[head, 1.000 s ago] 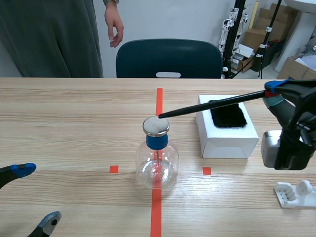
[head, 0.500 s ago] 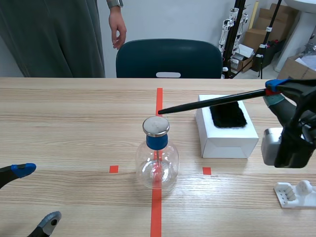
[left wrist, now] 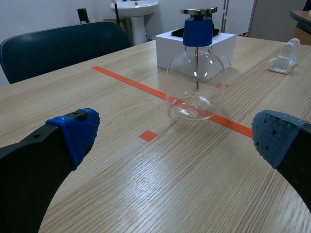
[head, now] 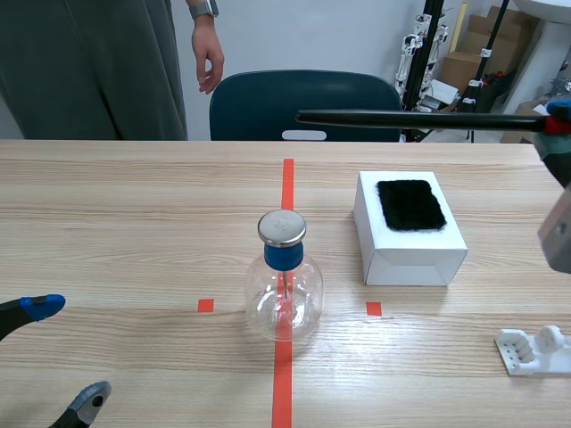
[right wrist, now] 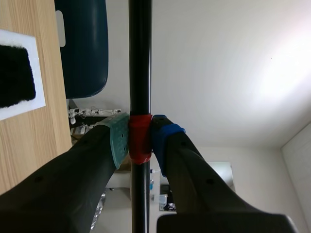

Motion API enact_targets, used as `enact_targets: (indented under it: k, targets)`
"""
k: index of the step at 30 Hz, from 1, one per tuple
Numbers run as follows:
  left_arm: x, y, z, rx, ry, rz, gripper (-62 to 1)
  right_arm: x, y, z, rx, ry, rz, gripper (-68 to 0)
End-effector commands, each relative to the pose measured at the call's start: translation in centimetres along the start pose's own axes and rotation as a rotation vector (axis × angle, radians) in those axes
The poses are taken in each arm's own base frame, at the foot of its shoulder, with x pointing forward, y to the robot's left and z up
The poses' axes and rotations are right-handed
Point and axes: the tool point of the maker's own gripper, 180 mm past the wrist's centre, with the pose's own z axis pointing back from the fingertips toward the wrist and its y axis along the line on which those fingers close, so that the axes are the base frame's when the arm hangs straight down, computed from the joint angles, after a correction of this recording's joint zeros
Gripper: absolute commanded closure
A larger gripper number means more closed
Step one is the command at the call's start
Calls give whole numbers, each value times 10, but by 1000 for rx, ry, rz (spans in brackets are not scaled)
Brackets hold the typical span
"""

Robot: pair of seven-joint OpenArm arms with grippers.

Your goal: Do the electroscope experiment. move the rod toward and away from the electroscope

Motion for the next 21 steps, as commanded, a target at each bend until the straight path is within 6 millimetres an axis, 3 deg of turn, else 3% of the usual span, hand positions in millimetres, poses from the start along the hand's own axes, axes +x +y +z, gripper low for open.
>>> enact_targets:
  k: [1, 6, 14, 21]
  targets:
    - [14, 4, -1, 7, -64, -14, -623, 1, -12, 5, -45, 16, -9, -2]
    - [14, 4, -1, 7, -64, -14, -623, 10, -22, 28, -90, 50, -41, -2]
    - [14, 4, -1, 7, -64, -14, -623, 27, -21, 62, -126, 74, -73, -2]
    - [14, 4, -1, 7, -64, -14, -623, 36, -16, 75, -123, 82, -96, -2]
